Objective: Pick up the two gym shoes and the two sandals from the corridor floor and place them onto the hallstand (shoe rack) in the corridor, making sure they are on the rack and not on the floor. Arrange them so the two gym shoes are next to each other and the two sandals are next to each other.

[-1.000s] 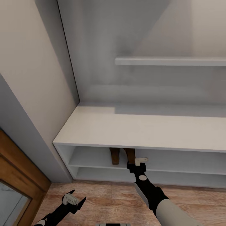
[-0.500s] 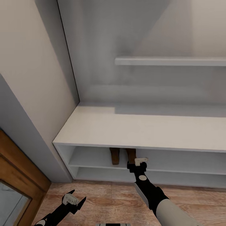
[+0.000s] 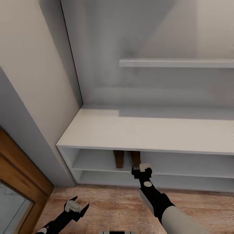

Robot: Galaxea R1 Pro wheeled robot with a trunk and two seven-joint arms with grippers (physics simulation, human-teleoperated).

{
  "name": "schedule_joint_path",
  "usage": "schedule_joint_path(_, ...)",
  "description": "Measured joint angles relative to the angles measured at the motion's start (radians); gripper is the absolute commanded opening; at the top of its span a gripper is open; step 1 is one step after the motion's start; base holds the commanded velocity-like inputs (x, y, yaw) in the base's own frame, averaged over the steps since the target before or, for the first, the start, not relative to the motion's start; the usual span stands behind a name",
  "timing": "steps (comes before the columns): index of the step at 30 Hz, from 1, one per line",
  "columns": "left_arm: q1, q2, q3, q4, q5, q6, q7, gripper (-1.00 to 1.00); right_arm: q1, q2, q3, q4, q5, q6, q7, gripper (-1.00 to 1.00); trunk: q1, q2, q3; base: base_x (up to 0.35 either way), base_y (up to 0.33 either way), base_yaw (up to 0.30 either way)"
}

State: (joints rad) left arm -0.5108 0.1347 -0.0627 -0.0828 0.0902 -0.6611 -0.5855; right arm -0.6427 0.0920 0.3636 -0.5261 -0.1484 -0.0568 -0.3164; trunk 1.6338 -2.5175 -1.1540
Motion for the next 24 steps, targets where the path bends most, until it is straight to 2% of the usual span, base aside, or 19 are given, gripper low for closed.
schedule_joint_path(17, 0.000, -0.001, 0.000, 0.000, 0.000, 0.000, 0.000, 1.00, 0.000, -0.002, -0.004, 0.000, 0.000, -0.009, -0.001, 1.00, 0.000, 0.000, 0.000, -0.314, -0.001, 0.000)
schedule_joint_path(24, 0.000, -0.001, 0.000, 0.000, 0.000, 0.000, 0.000, 1.00, 0.001, -0.003, -0.004, 0.001, 0.000, -0.009, -0.001, 1.00, 0.000, 0.000, 0.000, -0.154, -0.008, 0.000)
